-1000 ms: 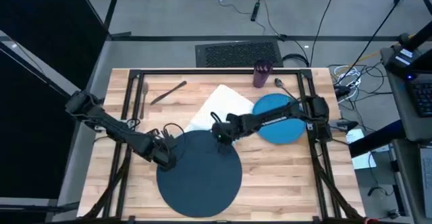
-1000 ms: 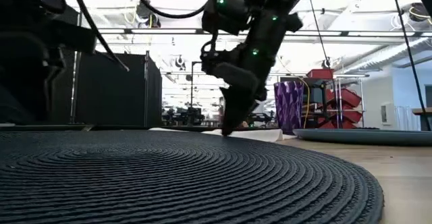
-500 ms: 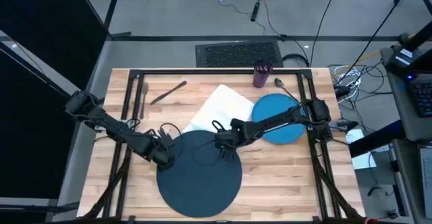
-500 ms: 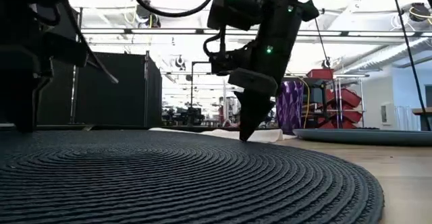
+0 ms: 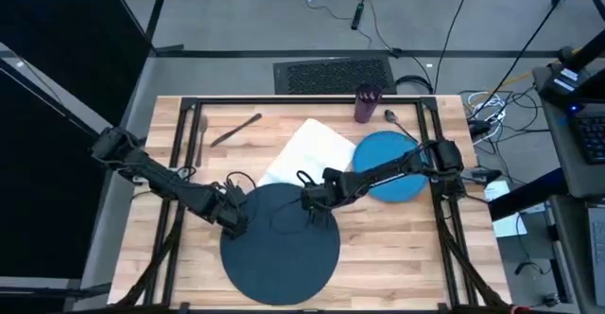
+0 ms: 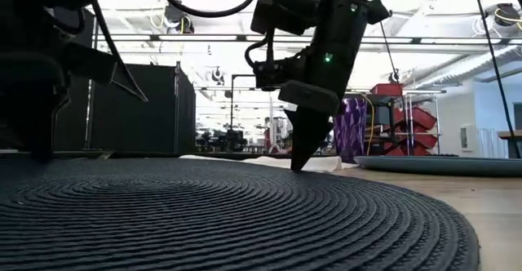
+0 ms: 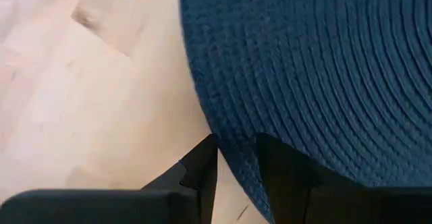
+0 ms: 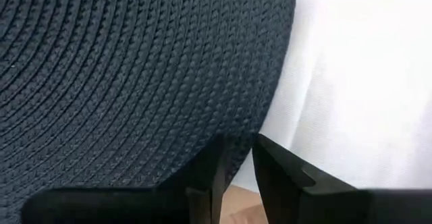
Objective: Set table place
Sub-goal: Move the blue table mat to the center of the table
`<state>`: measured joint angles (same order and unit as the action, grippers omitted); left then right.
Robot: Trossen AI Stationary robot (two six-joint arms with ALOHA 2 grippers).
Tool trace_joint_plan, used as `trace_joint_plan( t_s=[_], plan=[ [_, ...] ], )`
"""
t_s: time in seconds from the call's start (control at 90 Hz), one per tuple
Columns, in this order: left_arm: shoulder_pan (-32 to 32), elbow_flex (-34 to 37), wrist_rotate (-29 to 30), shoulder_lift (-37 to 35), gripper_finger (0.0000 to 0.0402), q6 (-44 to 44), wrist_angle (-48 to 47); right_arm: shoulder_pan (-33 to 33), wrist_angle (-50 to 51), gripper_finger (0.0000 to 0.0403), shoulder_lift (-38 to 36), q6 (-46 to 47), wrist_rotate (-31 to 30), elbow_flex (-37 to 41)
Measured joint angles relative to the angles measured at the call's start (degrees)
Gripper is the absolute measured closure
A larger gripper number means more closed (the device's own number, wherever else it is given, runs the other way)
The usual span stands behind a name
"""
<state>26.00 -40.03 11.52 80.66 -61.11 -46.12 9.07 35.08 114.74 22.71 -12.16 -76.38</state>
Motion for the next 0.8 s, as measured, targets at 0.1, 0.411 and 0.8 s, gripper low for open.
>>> trace_joint_plan(
  t_s=[0.1, 0.411, 0.8],
  plan=[
    [-0.72, -0.08, 3.69, 0.0, 0.0311, 0.07, -0.5, 0.27, 0.04, 0.0342, 0.0, -0.76, -0.03, 0.0],
    [0.16, -5.14, 18.73, -12.04, 0.0311, 0.06, -18.35, 1.38, 6.18, 0.0342, -7.56, 0.29, -6.15, 0.0],
    [12.36, 8.66, 32.63, -39.03, 0.0311, -21.24, -6.78, 11.17, -8.01, 0.0342, -22.88, 19.79, -21.68, 22.36]
  ],
)
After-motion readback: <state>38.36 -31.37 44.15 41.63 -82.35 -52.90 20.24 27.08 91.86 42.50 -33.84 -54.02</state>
